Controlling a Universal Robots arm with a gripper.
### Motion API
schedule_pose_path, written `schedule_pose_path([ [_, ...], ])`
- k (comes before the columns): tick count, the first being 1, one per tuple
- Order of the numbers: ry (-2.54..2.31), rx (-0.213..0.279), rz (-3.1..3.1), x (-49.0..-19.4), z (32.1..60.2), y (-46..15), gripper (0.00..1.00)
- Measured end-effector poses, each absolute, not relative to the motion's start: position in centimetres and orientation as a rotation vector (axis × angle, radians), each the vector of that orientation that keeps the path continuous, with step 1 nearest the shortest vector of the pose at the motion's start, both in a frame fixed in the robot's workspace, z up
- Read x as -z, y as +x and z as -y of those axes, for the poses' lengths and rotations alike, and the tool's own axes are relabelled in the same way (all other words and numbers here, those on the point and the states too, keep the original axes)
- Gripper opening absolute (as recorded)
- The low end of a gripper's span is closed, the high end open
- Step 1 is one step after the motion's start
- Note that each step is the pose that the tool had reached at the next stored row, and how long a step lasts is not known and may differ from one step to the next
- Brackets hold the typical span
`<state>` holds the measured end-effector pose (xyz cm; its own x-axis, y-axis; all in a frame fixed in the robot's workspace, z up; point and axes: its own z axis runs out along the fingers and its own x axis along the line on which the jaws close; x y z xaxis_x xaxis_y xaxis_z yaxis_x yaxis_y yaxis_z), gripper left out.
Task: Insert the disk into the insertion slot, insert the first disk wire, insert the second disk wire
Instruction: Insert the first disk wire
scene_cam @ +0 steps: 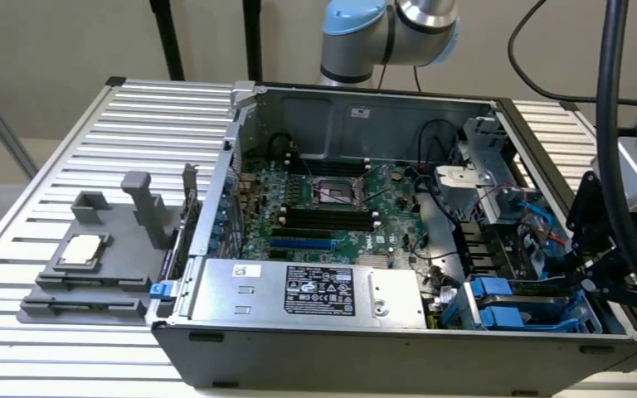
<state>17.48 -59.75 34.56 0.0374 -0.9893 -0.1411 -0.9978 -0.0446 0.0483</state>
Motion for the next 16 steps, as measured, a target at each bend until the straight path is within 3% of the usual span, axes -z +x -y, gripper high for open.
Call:
schedule_pose_path([
  [5, -2.226, -0.217, -2.112, -34.52, 59.75, 17.64, 0.29],
  [6, -2.227, -0.219, -2.109, -34.52, 59.75, 17.68, 0.35],
  [16, -2.25, -0.235, -2.075, -34.49, 59.78, 18.23, 0.33],
])
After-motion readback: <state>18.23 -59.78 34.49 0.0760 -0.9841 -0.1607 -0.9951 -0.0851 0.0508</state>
